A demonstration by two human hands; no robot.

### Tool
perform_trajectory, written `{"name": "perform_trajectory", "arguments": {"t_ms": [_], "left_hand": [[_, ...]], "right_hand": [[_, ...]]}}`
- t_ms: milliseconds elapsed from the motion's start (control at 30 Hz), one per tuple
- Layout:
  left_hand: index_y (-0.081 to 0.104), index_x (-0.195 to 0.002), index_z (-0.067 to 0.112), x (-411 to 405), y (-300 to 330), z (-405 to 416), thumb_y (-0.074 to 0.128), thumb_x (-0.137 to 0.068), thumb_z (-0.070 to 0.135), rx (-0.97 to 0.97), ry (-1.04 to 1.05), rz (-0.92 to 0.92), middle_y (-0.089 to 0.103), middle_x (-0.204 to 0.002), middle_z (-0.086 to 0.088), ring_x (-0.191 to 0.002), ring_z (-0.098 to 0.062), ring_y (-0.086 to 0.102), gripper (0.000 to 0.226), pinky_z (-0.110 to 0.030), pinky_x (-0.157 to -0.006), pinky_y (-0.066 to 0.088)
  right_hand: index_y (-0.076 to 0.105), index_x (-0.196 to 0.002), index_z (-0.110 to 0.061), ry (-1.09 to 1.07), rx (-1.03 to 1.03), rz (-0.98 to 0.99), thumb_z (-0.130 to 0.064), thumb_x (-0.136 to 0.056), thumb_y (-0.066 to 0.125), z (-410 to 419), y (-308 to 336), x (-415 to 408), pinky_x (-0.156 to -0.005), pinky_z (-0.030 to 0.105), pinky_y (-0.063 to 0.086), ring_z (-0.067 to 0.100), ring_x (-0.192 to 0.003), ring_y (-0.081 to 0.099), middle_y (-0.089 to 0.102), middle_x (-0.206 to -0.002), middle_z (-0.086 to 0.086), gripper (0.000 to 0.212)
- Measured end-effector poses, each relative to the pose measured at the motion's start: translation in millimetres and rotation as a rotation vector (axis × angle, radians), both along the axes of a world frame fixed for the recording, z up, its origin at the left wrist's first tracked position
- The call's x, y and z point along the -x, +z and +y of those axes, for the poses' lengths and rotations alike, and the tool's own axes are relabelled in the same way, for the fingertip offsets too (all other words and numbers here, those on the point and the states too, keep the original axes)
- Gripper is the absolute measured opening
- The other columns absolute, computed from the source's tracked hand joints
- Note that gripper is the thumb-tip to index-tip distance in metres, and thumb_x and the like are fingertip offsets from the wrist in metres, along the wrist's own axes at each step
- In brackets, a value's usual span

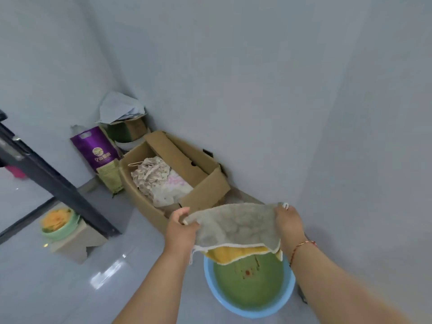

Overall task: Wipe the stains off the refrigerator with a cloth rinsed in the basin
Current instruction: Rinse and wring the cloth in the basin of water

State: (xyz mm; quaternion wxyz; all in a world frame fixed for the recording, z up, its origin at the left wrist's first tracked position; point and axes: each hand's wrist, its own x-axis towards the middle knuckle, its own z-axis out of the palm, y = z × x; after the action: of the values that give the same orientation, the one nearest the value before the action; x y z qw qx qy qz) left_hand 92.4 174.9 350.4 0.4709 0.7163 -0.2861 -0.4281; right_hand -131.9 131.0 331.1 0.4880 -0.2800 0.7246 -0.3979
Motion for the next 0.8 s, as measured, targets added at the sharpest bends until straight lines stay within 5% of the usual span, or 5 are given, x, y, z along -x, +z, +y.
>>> {"name": "perform_trajectory", "arguments": {"t_ms": [200, 333, 500, 667, 800], "left_hand": [[0.063, -0.087, 0.022, 13.0, -116.9, -38.5, 0.049, -0.080, -0.009, -0.186, -0.230, -0.172, 0.064, -0.104, -0.012, -0.090, -0.029, 0.062, 0.034, -0.041, -0.082, 0.055], [0.066, -0.110, 0.012, 21.6, -199.4, -51.8, 0.045, -0.082, -0.012, -0.243, -0.385, -0.344, 0.058, -0.120, -0.011, -0.109, -0.026, 0.057, 0.042, -0.027, -0.085, 0.046], [0.059, -0.123, 0.003, 29.7, -296.4, -75.1, 0.046, -0.083, -0.010, -0.235, -0.586, -0.562, 0.046, -0.118, -0.004, -0.116, -0.023, 0.052, 0.043, -0.012, -0.081, 0.032], [0.043, -0.141, 0.026, 41.5, -410.0, -84.3, 0.049, -0.090, 0.029, -0.420, -0.993, -0.948, 0.033, -0.152, -0.009, -0.146, -0.026, 0.014, 0.052, -0.031, -0.114, 0.015], [0.005, -0.149, 0.049, 60.8, -463.2, -83.0, 0.046, -0.089, 0.059, -0.657, -1.239, -0.925, -0.015, -0.161, -0.006, -0.145, -0.040, -0.016, 0.073, -0.059, -0.116, 0.004]], "right_hand": [[0.057, -0.088, -0.005, 0.087, -0.196, 0.209, -0.003, -0.088, 0.039, -5.7, -120.6, 29.8, -0.068, 0.033, 0.041, 0.026, -0.073, 0.051, 0.056, -0.078, 0.012, 0.018], [0.041, -0.071, -0.014, 0.238, -0.232, 0.336, 0.002, -0.088, 0.036, -12.2, -204.2, 40.7, -0.053, 0.028, 0.027, 0.021, -0.063, 0.039, 0.046, -0.071, 0.008, 0.023], [0.051, -0.099, -0.012, 0.407, -0.266, 0.447, 0.001, -0.089, 0.037, -28.1, -294.8, 47.7, -0.061, 0.026, 0.034, 0.023, -0.077, 0.048, 0.056, -0.091, 0.010, 0.021], [0.030, -0.140, -0.013, 0.807, -0.219, 0.858, -0.001, -0.086, 0.043, -38.6, -387.2, 44.6, -0.103, 0.031, 0.034, 0.027, -0.127, 0.037, 0.036, -0.138, 0.012, 0.057], [0.008, -0.150, -0.036, 1.249, -0.237, 1.106, -0.015, -0.084, 0.052, -48.5, -445.6, 37.9, -0.116, 0.053, 0.010, 0.031, -0.144, -0.001, 0.000, -0.157, 0.005, 0.081]]}}
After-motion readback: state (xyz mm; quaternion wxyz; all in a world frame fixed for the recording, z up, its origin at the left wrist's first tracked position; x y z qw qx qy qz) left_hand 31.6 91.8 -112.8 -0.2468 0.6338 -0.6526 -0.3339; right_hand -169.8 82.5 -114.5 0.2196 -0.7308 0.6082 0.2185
